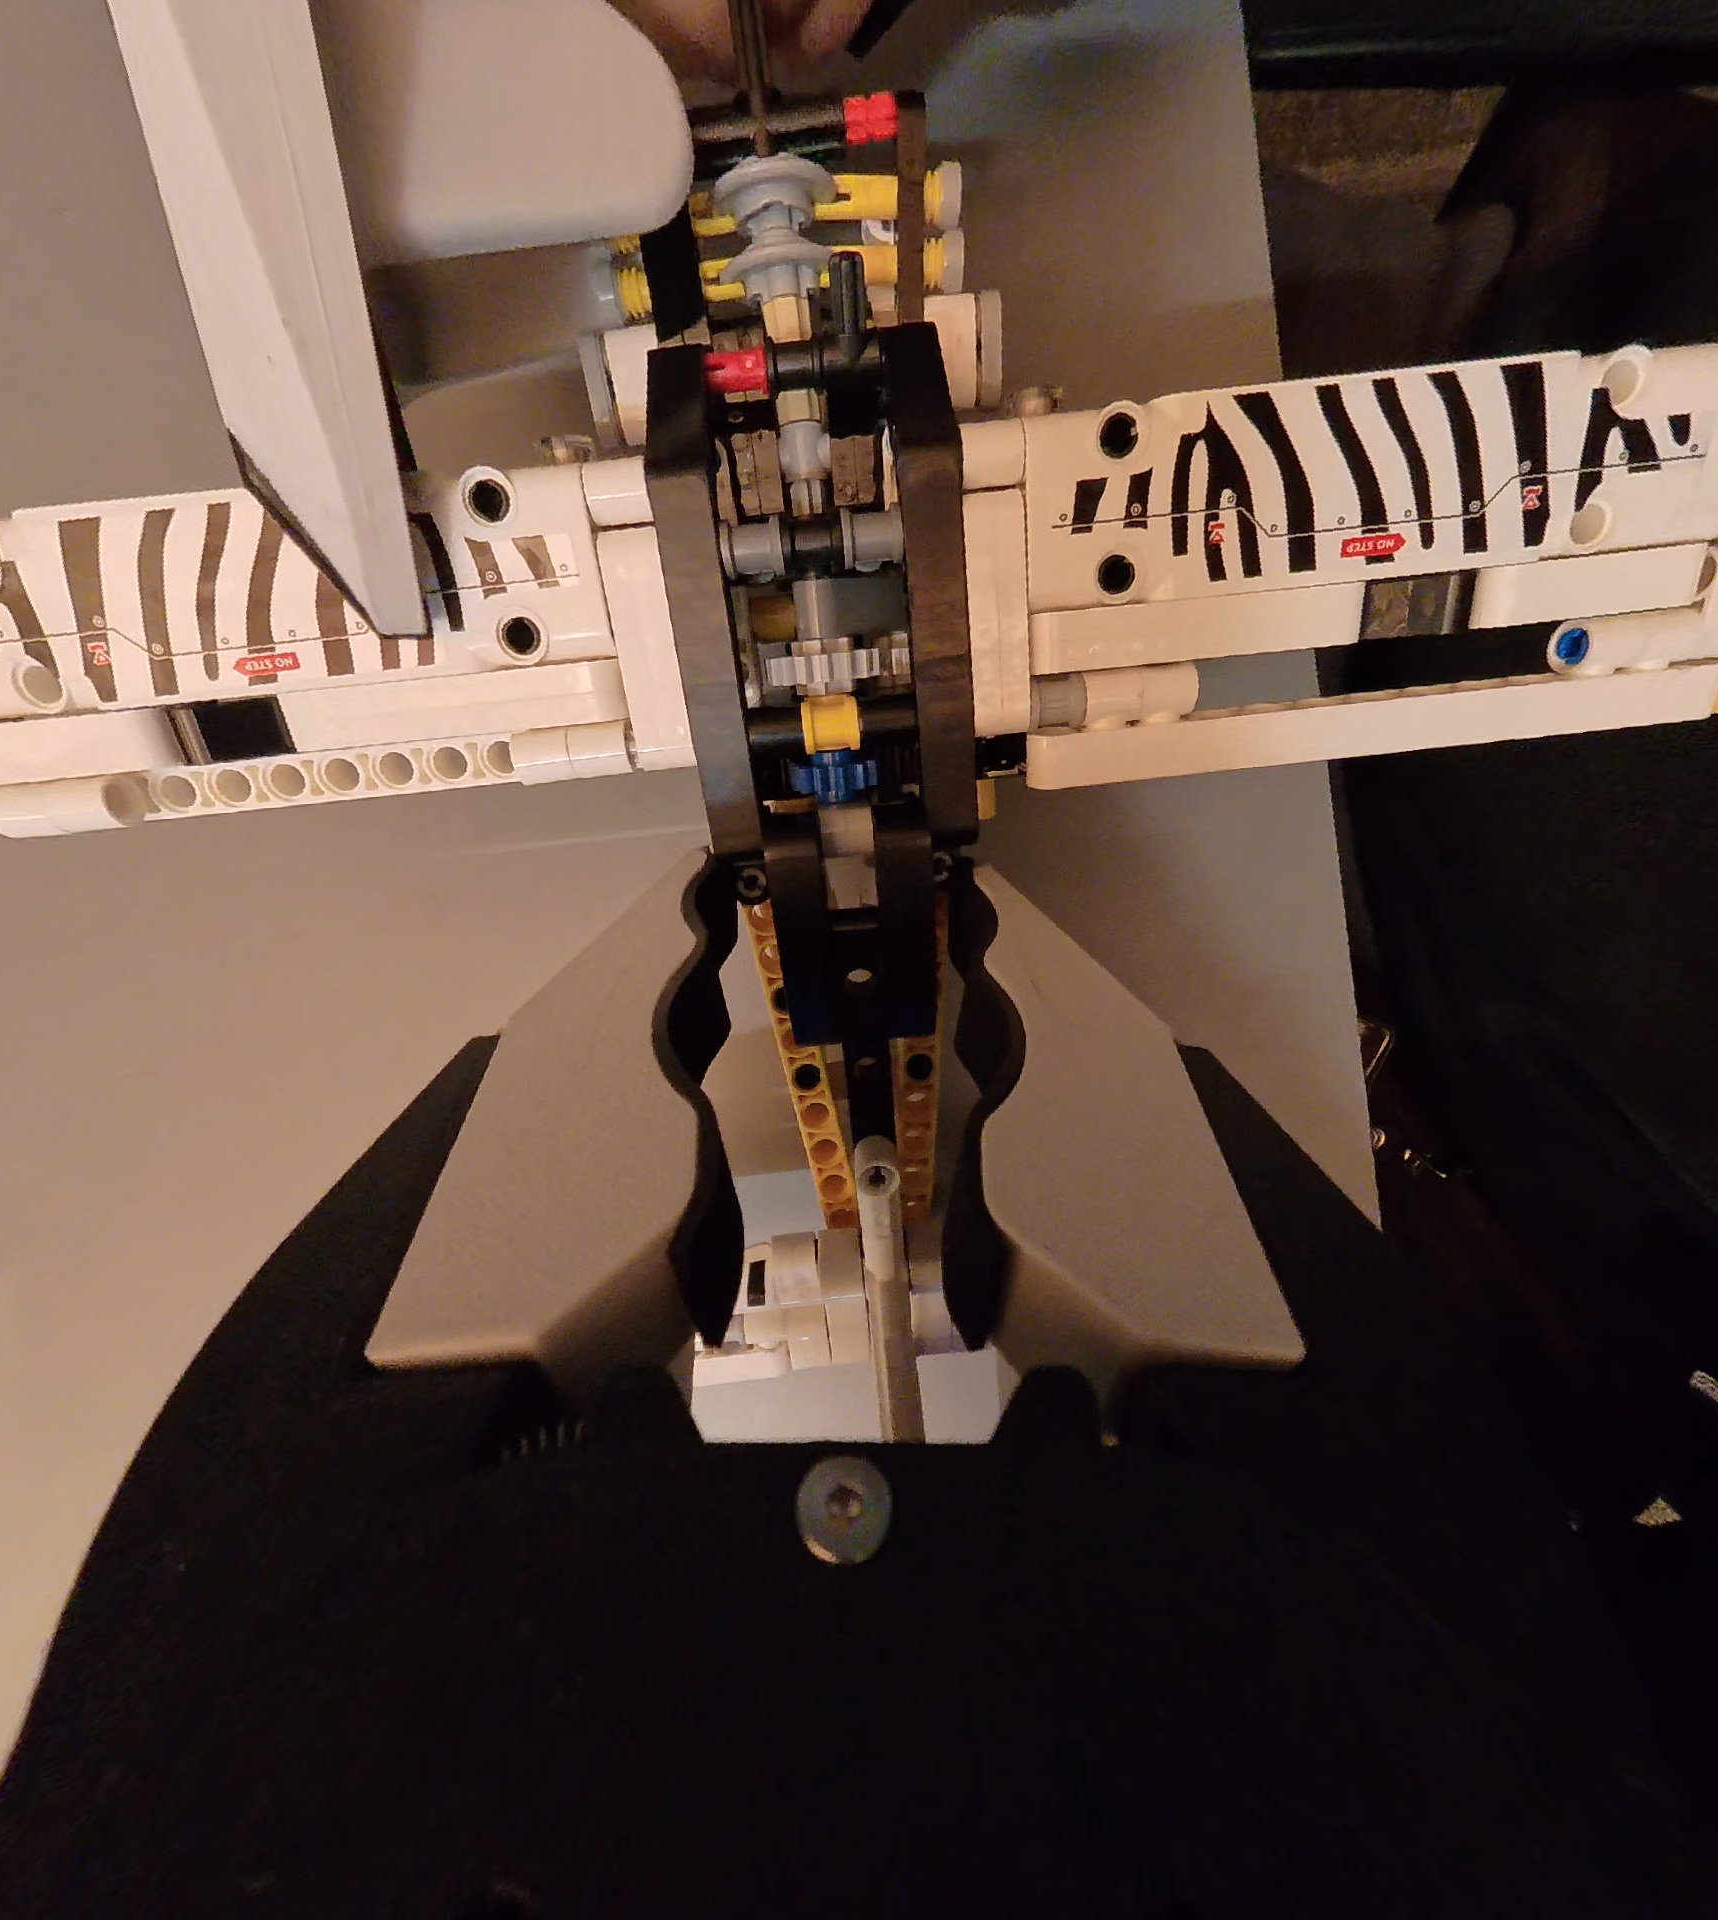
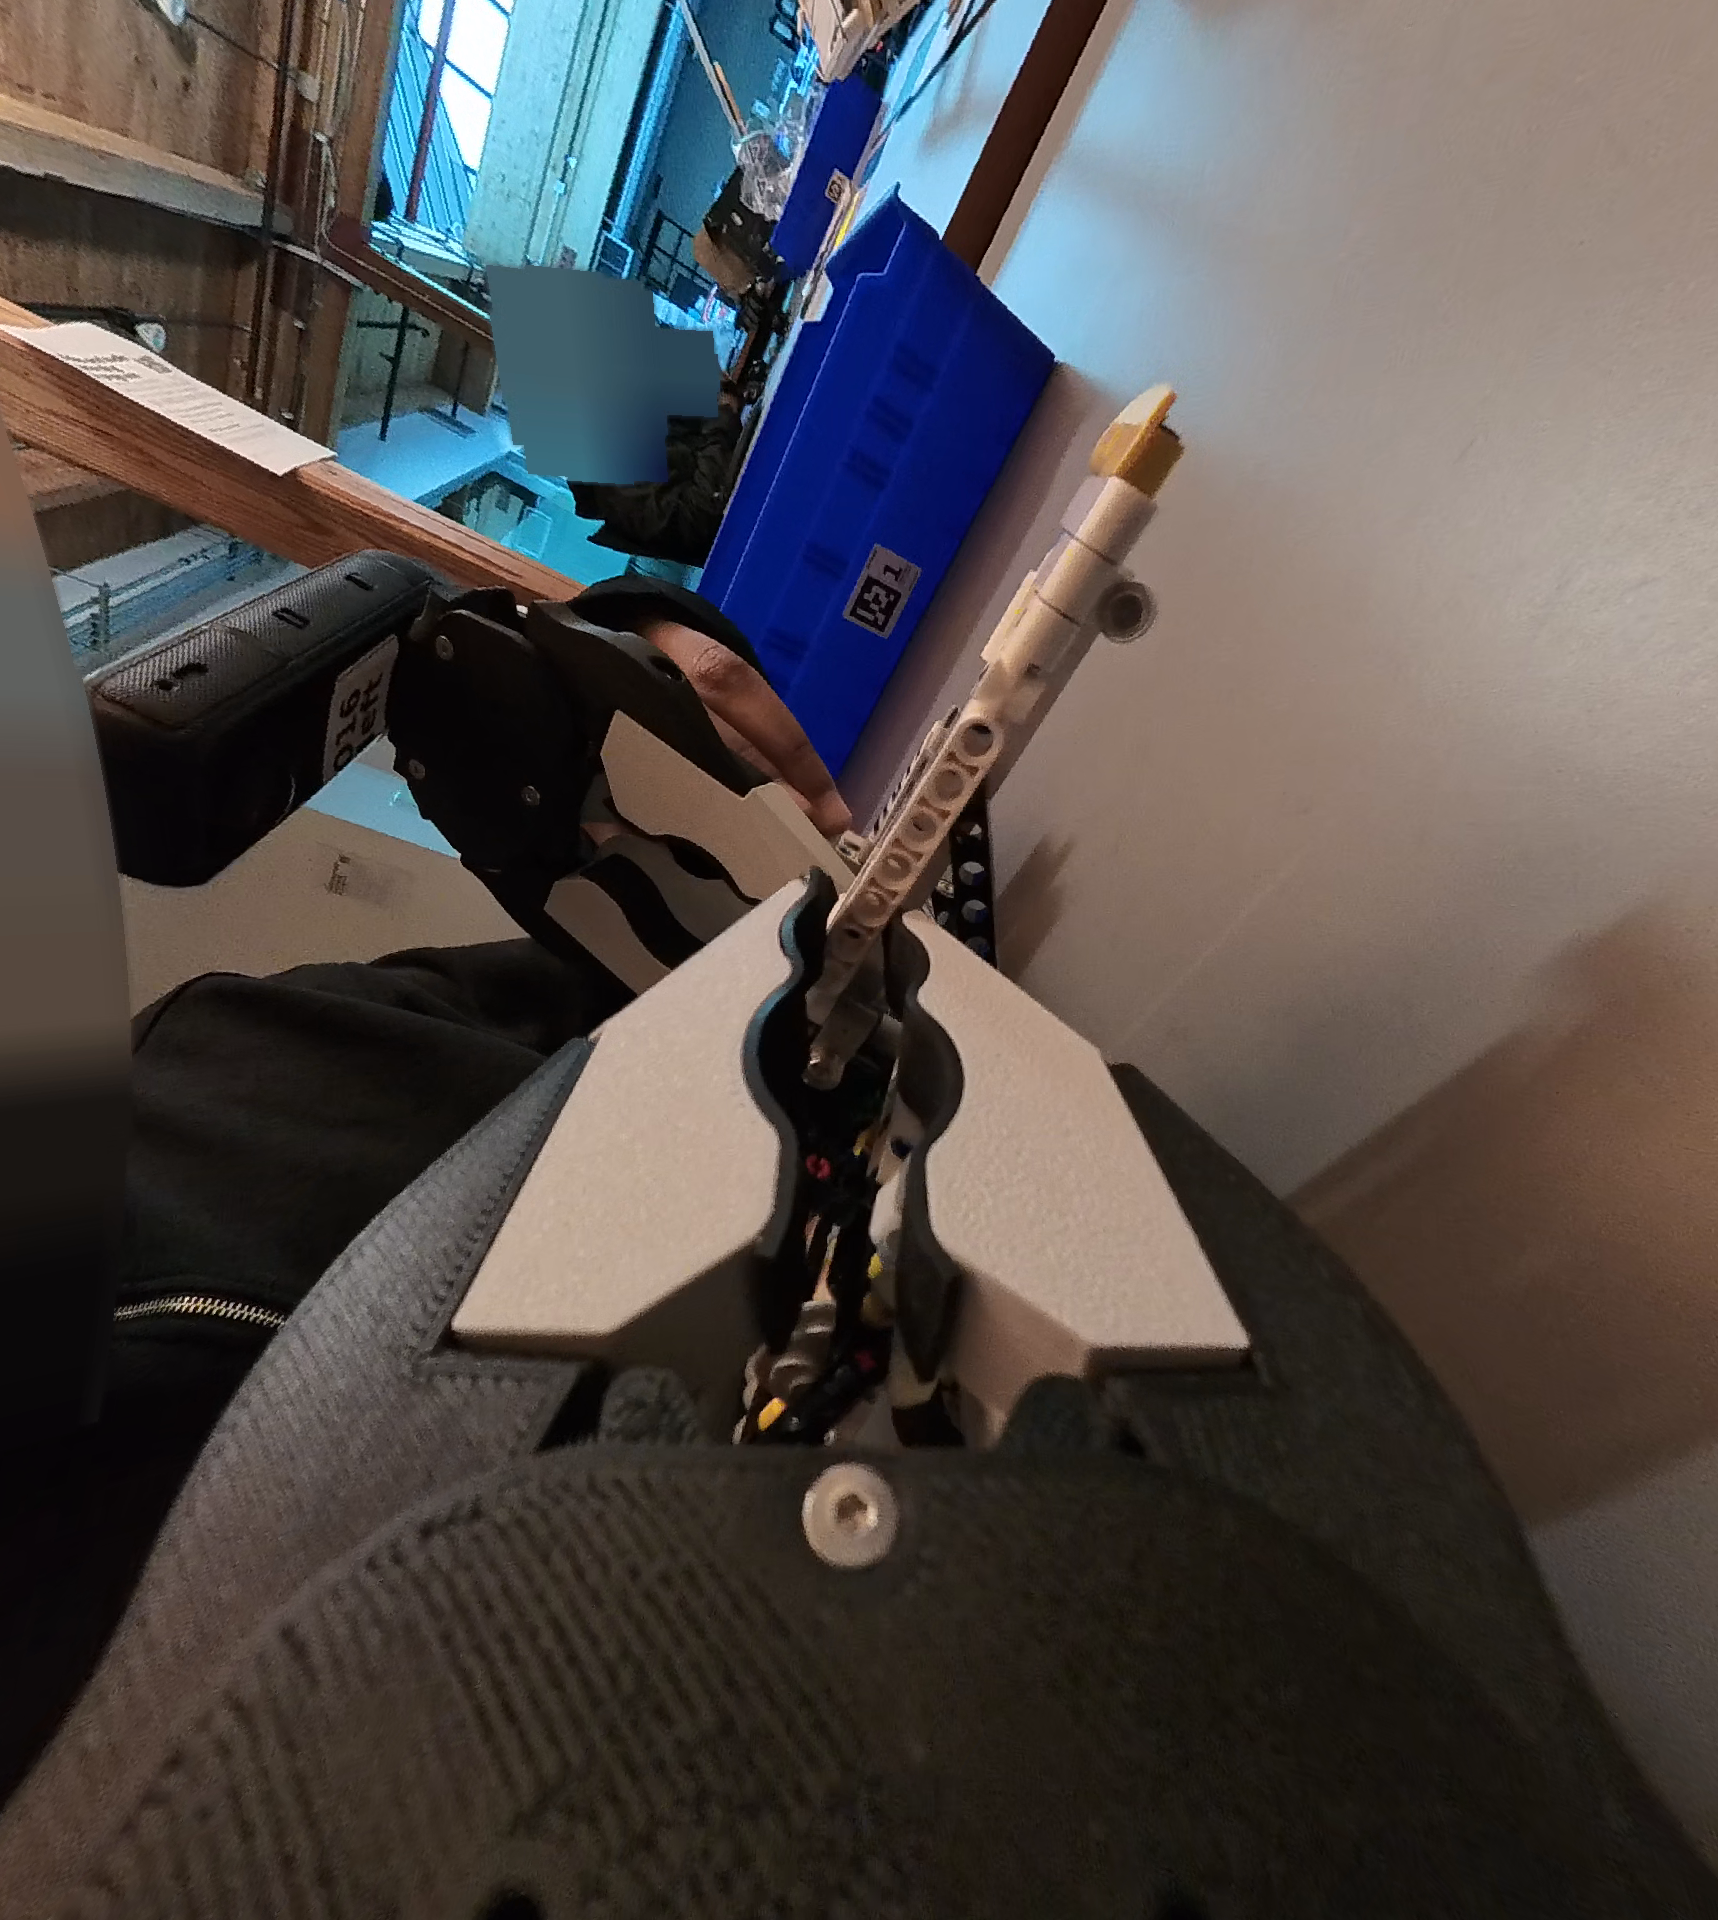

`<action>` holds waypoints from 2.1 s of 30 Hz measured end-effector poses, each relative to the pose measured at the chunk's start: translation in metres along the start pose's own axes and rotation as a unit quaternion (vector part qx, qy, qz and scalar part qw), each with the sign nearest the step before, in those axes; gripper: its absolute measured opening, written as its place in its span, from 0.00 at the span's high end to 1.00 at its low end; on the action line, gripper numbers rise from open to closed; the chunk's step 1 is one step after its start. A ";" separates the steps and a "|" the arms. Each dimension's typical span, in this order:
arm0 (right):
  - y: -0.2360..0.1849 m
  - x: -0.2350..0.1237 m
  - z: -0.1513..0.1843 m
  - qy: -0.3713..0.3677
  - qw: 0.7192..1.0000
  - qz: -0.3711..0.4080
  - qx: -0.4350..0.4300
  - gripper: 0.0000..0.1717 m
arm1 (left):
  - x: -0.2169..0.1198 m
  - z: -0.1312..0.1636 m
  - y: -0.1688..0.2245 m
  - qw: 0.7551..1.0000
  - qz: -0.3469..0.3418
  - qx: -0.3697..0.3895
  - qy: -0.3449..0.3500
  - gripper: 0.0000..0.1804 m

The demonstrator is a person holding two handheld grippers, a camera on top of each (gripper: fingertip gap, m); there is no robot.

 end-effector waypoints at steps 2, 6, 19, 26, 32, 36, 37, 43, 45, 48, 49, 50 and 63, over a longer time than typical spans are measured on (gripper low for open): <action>0.001 0.000 0.000 0.006 1.000 -0.003 0.003 0.96 | 0.000 0.000 0.000 1.000 0.001 -0.001 0.001 0.77; 0.000 -0.001 0.000 0.011 1.000 0.006 -0.011 0.93 | -0.001 0.000 0.000 1.000 -0.008 0.003 0.001 0.77; -0.023 -0.019 0.014 -0.094 0.948 0.161 -0.257 0.87 | -0.006 0.004 -0.001 1.000 -0.015 0.010 -0.012 0.77; -0.027 -0.010 0.010 -0.108 0.962 0.116 -0.222 0.95 | -0.006 0.004 -0.001 1.000 -0.019 0.011 -0.014 0.77; -0.025 -0.010 0.009 -0.113 0.962 0.118 -0.217 0.98 | -0.006 0.005 -0.001 1.000 -0.016 0.012 -0.012 0.77; -0.024 -0.010 0.011 -0.109 0.965 0.110 -0.211 0.96 | -0.006 0.005 -0.001 1.000 -0.018 0.013 -0.012 0.77; -0.023 -0.010 0.012 -0.113 0.965 0.111 -0.210 0.93 | -0.006 0.005 -0.002 1.000 -0.019 0.013 -0.012 0.77; -0.023 -0.010 0.014 -0.120 0.961 0.116 -0.221 0.97 | -0.006 0.005 -0.002 1.000 -0.019 0.014 -0.014 0.77; -0.023 -0.008 0.014 -0.121 0.962 0.112 -0.217 0.97 | -0.005 0.005 -0.003 1.000 -0.019 0.015 -0.014 0.77; -0.022 -0.007 0.014 -0.118 0.966 0.102 -0.207 0.97 | -0.005 0.005 -0.003 1.000 -0.017 0.015 -0.013 0.77; -0.022 -0.007 0.014 -0.118 0.966 0.102 -0.207 0.97 | -0.005 0.005 -0.003 1.000 -0.015 0.014 -0.011 0.77; -0.022 -0.008 0.014 -0.118 0.965 0.105 -0.209 0.97 | -0.005 0.005 -0.003 1.000 -0.014 0.013 -0.009 0.77; -0.024 -0.011 0.015 -0.100 0.964 0.128 -0.210 0.97 | -0.006 0.007 -0.009 1.000 -0.016 0.010 -0.006 0.78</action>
Point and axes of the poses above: each gripper's, where its closed fingertips meet, x out along the fingers, z out of its underside, y = z × x across the jaws, the point moved 5 cm from there along -x, back along the fingers, and after that the axes turned 10 degrees about -x, right-handed, at the moved point
